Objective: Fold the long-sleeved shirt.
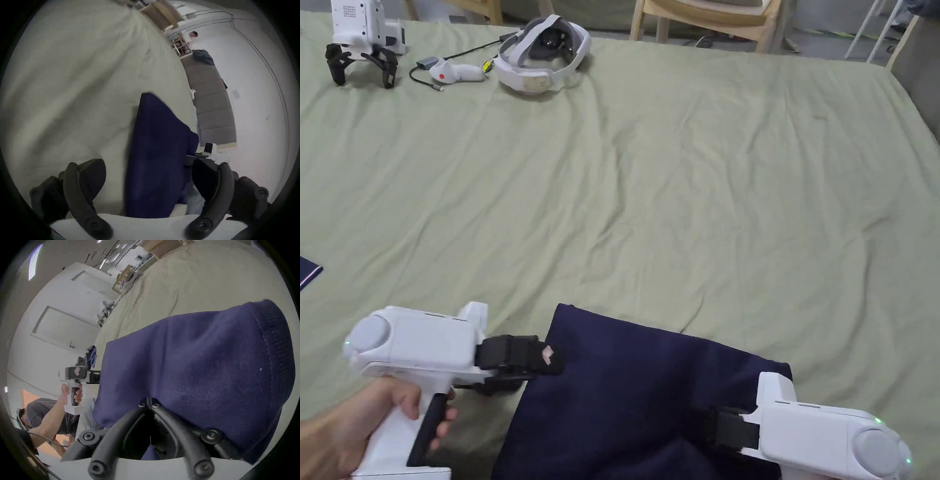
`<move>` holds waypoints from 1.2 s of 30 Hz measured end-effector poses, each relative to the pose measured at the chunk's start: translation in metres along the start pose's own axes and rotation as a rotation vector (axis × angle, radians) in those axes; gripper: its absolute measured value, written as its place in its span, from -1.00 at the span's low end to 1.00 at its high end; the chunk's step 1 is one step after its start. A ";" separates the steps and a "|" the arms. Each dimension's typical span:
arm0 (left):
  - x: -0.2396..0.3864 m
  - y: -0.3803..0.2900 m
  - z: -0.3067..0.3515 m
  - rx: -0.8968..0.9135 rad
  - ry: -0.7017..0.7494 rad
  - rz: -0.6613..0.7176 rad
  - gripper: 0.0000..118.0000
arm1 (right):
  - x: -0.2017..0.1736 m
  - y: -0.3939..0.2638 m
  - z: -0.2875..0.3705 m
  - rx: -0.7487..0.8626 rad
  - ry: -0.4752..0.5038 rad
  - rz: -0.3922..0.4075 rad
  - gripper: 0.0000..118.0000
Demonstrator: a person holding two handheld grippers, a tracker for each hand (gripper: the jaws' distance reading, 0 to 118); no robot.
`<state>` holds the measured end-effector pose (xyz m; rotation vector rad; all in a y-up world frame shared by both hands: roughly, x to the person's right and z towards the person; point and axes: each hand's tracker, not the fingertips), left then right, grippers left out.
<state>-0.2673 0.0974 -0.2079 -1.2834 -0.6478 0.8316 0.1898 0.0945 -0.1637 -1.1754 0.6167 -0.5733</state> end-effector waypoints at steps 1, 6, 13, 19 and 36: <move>0.001 0.000 -0.001 0.011 -0.046 -0.003 0.74 | 0.001 0.000 0.001 0.001 0.002 -0.001 -1.00; 0.010 0.002 -0.033 -0.059 -0.071 -0.054 0.12 | 0.005 -0.003 0.002 0.016 0.018 0.001 -1.00; 0.003 0.002 -0.027 -0.035 -0.039 -0.048 -0.65 | -0.007 -0.007 0.007 0.046 -0.018 0.044 -1.00; 0.003 0.012 0.048 0.056 0.019 -0.131 -0.66 | -0.044 0.006 0.032 0.152 -0.047 0.144 -1.00; -0.095 0.053 0.339 0.338 0.601 -0.005 -0.66 | -0.090 0.034 0.003 0.193 -0.052 0.245 -1.00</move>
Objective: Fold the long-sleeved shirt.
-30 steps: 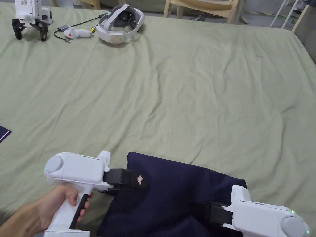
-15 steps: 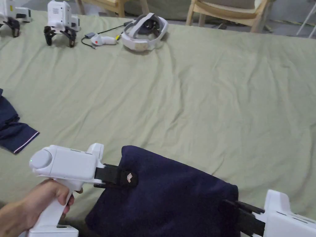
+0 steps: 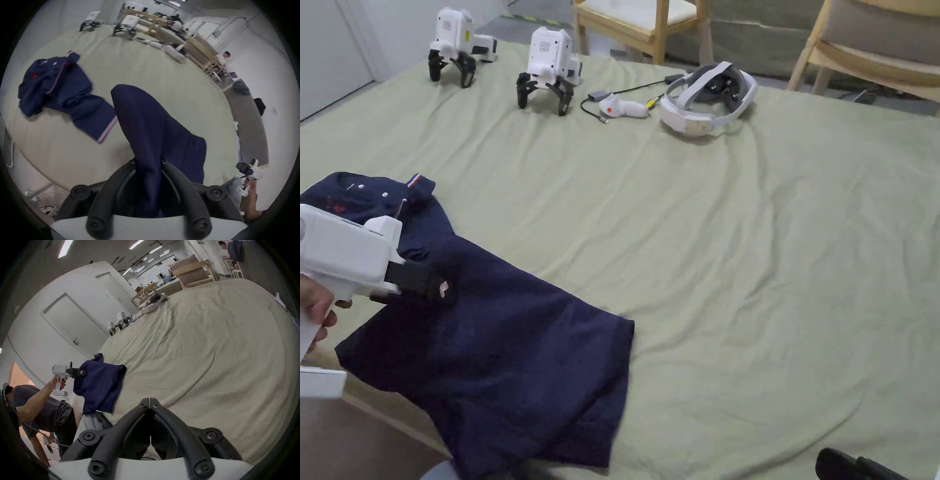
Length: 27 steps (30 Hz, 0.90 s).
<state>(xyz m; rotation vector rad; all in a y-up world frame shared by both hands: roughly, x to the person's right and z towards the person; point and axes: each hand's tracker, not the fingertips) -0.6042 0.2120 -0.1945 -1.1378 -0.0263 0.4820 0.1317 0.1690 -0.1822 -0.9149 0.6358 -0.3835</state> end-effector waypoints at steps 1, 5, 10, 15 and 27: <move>-0.008 0.002 -0.006 -0.021 0.011 0.033 -0.66 | -0.003 0.001 -0.003 -0.001 -0.006 0.006 -1.00; 0.017 -0.023 -0.023 -0.016 0.025 0.064 -0.66 | -0.016 0.005 -0.015 0.004 -0.024 0.037 -1.00; 0.014 -0.032 -0.019 0.068 0.046 0.054 -0.25 | -0.064 0.020 -0.036 0.033 0.012 0.201 -1.00; 0.052 -0.042 0.022 0.241 0.063 0.028 0.83 | -0.130 0.029 -0.059 0.103 0.039 0.383 -1.00; 0.338 -0.127 0.076 1.026 0.323 -0.308 0.88 | -0.172 0.069 0.026 0.597 -0.402 0.581 -1.00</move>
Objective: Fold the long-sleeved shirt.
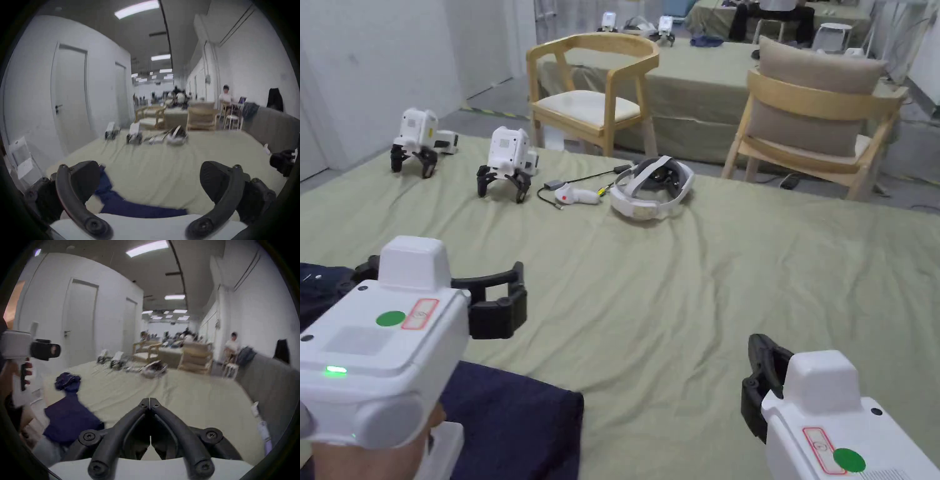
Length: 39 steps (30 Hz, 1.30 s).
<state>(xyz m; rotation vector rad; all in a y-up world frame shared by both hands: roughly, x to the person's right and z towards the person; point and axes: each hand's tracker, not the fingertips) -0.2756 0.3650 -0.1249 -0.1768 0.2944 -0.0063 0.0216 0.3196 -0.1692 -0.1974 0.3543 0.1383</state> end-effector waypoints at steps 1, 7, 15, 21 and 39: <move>0.020 0.002 0.001 0.027 -0.017 0.024 0.88 | 0.008 0.007 0.003 0.012 -0.031 0.013 -1.00; 0.131 0.020 0.015 0.156 -0.084 -0.047 0.88 | 0.061 0.031 0.024 0.119 -0.261 0.023 -1.00; 0.173 0.027 0.008 0.136 -0.217 -0.042 0.88 | 0.126 0.038 0.041 0.158 -0.398 -0.003 0.67; 0.167 0.035 0.002 0.122 -0.236 -0.013 0.88 | 0.131 0.049 0.055 0.177 -0.438 -0.037 1.00; 0.158 0.054 -0.004 0.131 -0.213 0.001 0.88 | 0.154 0.060 0.048 0.191 -0.396 -0.040 1.00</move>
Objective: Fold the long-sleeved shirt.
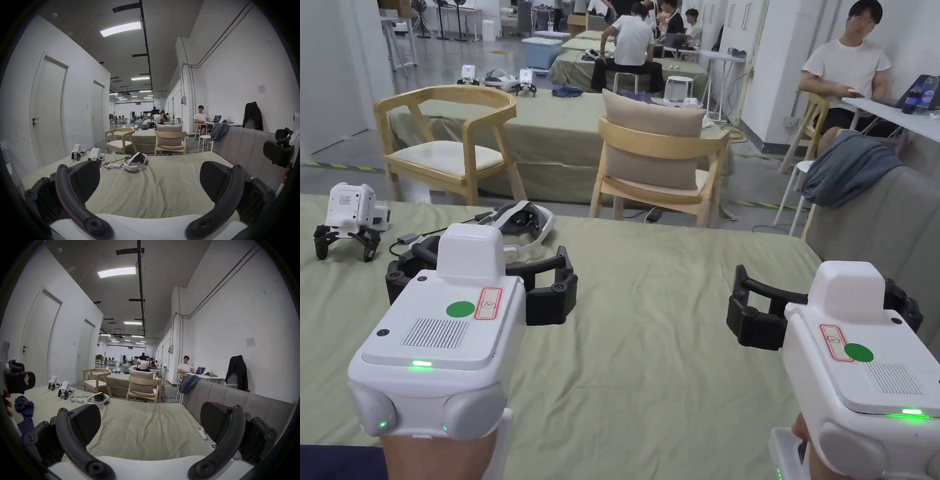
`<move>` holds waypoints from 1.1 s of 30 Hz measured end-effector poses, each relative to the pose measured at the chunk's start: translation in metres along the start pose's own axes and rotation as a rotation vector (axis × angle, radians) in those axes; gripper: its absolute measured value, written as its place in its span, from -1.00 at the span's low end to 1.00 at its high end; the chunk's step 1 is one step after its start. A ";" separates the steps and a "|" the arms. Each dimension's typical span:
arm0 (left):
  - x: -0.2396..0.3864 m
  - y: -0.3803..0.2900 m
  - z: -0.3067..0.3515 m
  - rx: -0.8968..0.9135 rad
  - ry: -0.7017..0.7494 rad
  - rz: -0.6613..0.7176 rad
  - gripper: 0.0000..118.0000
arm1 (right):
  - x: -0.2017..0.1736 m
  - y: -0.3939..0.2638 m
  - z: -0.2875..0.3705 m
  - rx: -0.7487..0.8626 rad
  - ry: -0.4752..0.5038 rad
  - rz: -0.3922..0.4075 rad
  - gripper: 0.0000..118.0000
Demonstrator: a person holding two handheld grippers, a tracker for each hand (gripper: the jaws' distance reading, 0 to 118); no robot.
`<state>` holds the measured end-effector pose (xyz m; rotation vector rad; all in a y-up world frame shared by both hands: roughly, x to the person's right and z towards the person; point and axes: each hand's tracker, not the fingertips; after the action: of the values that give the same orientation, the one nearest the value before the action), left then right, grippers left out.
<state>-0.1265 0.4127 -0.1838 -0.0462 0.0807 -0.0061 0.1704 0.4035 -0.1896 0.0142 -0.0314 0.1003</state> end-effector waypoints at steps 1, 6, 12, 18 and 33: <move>0.000 0.000 0.000 -0.001 0.000 0.002 0.88 | 0.000 -0.001 0.000 -0.001 -0.001 0.003 1.00; -0.001 -0.003 0.000 -0.009 -0.019 0.004 0.88 | -0.001 -0.004 -0.001 -0.002 -0.004 0.012 1.00; -0.004 -0.003 -0.001 -0.016 0.004 0.004 0.88 | -0.001 -0.005 0.000 0.000 -0.013 0.018 1.00; -0.007 -0.002 -0.002 -0.016 0.014 0.008 0.88 | 0.000 -0.006 0.000 0.004 -0.019 0.029 1.00; -0.008 -0.002 0.000 -0.018 0.031 0.007 0.88 | 0.000 -0.007 0.005 0.011 -0.029 0.027 1.00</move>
<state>-0.1346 0.4103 -0.1827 -0.0638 0.1116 0.0013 0.1714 0.3965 -0.1847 0.0260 -0.0598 0.1269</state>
